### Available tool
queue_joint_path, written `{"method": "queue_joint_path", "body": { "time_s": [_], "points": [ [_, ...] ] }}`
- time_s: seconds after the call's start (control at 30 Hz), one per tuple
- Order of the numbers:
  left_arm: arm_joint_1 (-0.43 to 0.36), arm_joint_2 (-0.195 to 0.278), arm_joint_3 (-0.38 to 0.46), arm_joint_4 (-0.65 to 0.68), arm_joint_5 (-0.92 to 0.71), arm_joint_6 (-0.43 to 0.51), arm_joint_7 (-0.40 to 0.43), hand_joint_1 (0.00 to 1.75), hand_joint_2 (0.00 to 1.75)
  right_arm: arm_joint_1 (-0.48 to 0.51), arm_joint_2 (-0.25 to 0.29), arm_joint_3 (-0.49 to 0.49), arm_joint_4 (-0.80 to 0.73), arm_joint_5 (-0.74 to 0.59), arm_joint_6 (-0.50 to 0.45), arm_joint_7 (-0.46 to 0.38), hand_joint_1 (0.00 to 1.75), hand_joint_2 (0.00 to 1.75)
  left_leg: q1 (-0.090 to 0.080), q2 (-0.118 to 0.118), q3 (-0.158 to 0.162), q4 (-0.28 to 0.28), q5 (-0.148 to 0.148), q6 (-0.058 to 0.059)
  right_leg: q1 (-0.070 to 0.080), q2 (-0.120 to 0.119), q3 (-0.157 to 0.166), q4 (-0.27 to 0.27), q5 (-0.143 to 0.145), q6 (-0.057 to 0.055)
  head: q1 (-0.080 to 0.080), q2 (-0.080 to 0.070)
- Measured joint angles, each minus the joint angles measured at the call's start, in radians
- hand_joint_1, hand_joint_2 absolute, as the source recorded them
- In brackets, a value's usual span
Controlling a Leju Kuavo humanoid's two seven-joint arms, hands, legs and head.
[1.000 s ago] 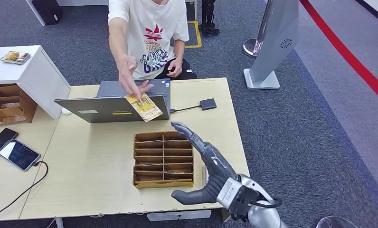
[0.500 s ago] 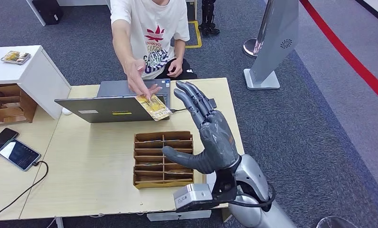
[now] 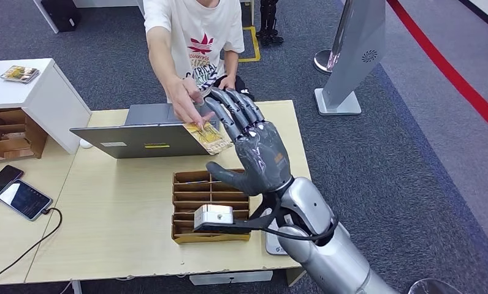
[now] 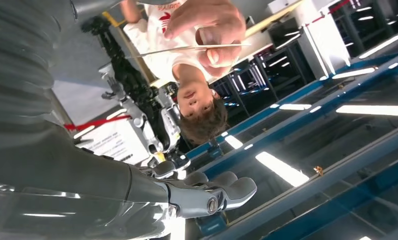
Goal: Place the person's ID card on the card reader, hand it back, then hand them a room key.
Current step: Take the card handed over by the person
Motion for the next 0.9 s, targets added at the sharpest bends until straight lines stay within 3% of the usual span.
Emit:
{"method": "queue_joint_path", "body": {
  "time_s": [0.03,0.13,0.17,0.9],
  "points": [
    [0.0,0.001,-0.001,0.0,-0.003,-0.001,0.0,0.0,1.75,-0.008,0.003,0.001,0.014,0.005,0.001,0.002,0.28,1.75,0.0,0.0,0.0,0.0,0.0,0.0,0.0,0.0,0.0,0.0,0.0,0.0,0.0,0.0],
    [-0.001,0.002,-0.004,0.0,-0.009,-0.002,0.001,0.0,1.75,-0.024,0.014,0.004,0.049,0.011,0.003,0.008,1.58,1.75,0.0,0.0,0.0,0.0,0.0,0.0,0.0,0.0,0.0,0.0,0.0,0.0,0.0,0.0],
    [-0.001,0.002,-0.005,0.0,-0.011,-0.002,0.001,0.0,1.75,-0.028,0.017,0.004,0.059,0.012,0.003,0.01,1.75,1.75,0.0,0.0,0.0,0.0,0.0,0.0,0.0,0.0,0.0,0.0,0.0,0.0,0.0,0.0],
    [-0.003,0.002,-0.01,0.0,-0.014,-0.01,0.008,0.0,1.75,-0.035,0.046,0.006,0.128,-0.031,0.024,0.008,1.75,1.75,0.0,0.0,0.0,0.0,0.0,0.0,0.0,0.0,0.0,0.0,0.0,0.0,0.0,0.0]
  ]
}}
